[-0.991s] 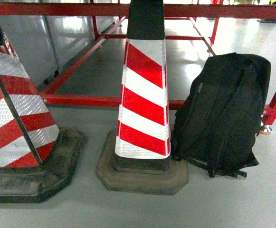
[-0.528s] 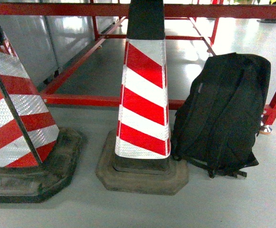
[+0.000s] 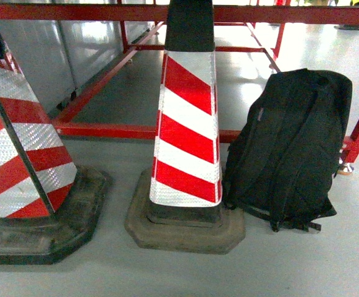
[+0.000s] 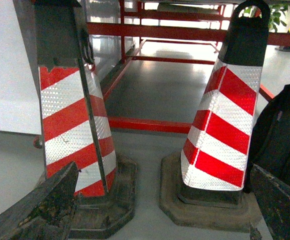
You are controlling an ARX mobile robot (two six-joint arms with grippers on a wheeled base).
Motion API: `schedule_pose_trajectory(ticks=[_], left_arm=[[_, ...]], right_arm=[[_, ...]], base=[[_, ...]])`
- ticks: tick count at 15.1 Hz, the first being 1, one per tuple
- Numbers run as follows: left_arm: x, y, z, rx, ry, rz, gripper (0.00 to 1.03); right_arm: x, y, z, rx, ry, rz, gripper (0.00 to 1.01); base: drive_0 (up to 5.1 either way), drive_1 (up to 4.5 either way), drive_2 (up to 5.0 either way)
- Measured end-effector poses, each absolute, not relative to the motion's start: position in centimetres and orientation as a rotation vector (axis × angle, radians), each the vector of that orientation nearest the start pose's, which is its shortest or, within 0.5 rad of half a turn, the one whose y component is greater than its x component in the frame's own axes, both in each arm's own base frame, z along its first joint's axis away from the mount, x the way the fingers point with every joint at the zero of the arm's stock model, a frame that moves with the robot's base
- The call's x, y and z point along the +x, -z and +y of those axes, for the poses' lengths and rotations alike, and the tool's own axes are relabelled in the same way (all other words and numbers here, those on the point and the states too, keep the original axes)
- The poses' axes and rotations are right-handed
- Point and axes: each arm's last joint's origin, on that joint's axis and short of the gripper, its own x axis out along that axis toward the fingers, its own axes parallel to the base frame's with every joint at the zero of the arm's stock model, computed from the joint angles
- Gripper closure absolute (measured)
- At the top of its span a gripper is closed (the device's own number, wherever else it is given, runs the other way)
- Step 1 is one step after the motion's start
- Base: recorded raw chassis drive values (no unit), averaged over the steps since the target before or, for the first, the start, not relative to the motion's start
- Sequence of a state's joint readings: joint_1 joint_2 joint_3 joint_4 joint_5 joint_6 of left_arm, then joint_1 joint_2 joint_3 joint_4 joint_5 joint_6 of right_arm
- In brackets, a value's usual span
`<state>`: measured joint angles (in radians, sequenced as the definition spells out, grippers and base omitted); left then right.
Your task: Sort blue parts and orange caps into right shelf containers
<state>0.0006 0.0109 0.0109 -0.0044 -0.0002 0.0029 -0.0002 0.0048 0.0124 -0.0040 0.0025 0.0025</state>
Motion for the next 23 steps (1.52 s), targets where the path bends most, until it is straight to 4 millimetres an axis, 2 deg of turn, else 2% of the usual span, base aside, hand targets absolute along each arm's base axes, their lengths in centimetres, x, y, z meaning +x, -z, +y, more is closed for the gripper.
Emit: schedule_pose_trajectory(ticks=[23], left_arm=[[9.77,-16.59,0.01,0.003,-0.001,0.004,0.05]], right_arm=[[9.72,-16.70,-0.01,0.002,0.003,-0.004,0.03]], base=[[0.0,0.00,0.0]])
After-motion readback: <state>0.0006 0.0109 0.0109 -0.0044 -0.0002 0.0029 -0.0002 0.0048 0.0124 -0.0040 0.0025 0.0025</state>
